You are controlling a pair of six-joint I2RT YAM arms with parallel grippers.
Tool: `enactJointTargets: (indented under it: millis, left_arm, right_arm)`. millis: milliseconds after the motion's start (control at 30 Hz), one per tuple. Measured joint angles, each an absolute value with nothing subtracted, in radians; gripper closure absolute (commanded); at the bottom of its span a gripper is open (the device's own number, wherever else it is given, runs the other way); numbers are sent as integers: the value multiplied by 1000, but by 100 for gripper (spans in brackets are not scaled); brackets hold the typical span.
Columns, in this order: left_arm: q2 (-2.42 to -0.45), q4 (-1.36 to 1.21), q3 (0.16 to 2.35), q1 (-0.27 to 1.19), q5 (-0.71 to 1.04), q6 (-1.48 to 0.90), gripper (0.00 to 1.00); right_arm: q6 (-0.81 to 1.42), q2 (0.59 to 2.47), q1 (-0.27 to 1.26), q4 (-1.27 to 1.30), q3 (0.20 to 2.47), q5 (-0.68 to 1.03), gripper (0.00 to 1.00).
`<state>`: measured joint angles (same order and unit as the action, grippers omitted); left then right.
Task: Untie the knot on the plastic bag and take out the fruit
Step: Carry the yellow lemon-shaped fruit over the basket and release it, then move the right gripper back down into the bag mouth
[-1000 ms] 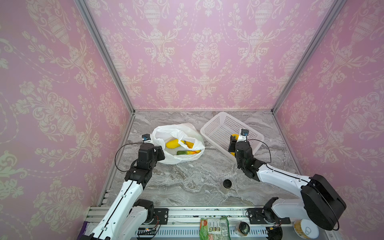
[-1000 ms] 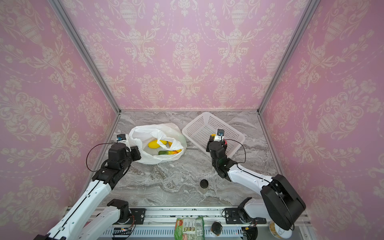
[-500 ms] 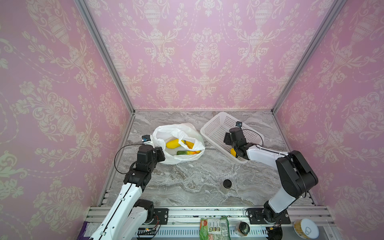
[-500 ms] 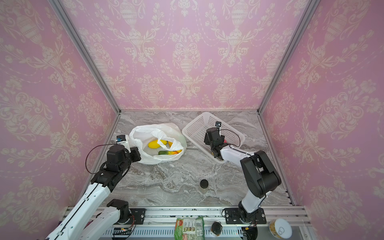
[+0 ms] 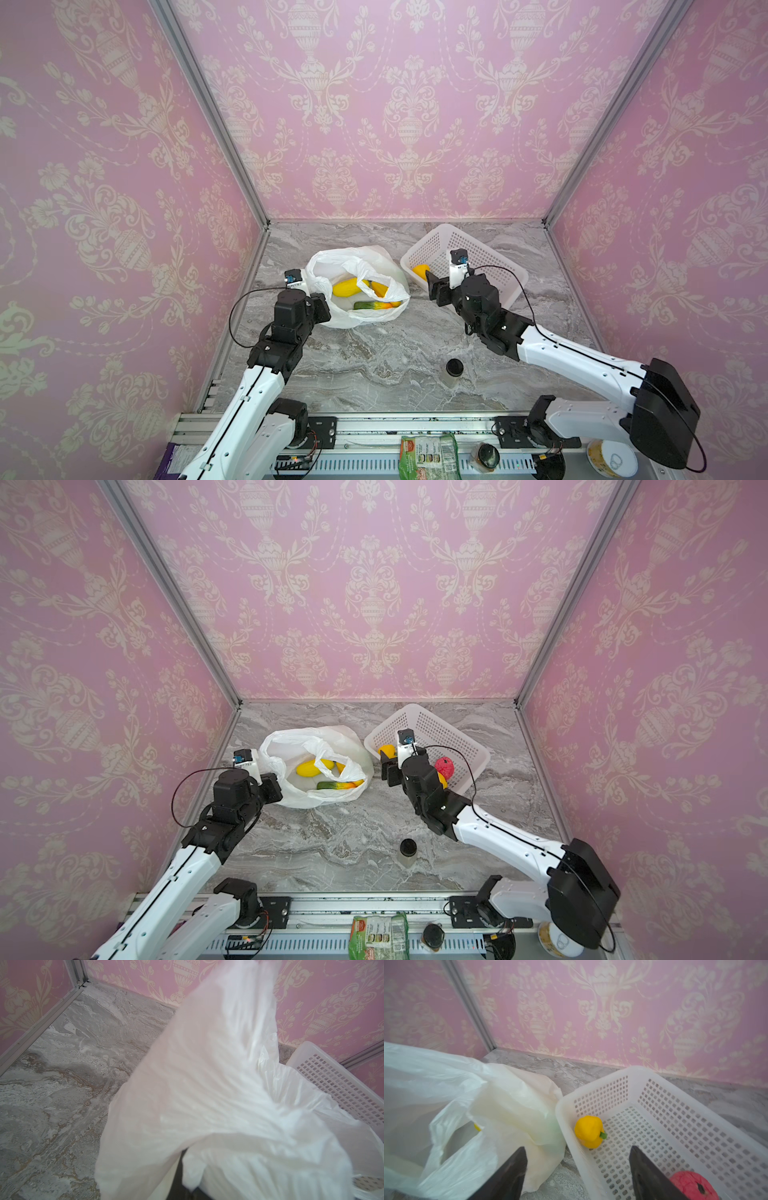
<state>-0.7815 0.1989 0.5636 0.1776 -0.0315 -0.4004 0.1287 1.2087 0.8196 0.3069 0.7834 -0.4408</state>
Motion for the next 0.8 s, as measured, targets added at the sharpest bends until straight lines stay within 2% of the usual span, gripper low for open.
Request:
enactJointTargets:
  millis: [167, 367, 600, 733, 800]
  left_arm:
    - [-780, 199, 564, 178, -31, -400, 100]
    - [-774, 198, 551, 178, -29, -400, 100]
    - [-757, 198, 551, 178, -27, -400, 100]
    - [-756, 197, 550, 178, -25, -400, 100]
    - [-756, 197, 549, 178, -24, -400, 100]
  right_arm:
    - [-1, 1224, 987, 379, 789, -373, 44]
    - [-59, 1506, 1090, 289, 1027, -309, 64]
    - [-14, 1814, 1076, 131, 1320, -284, 73]
    - [33, 1953, 1042, 31, 1474, -258, 76]
    - [57, 2017, 1016, -13, 1550, -249, 73]
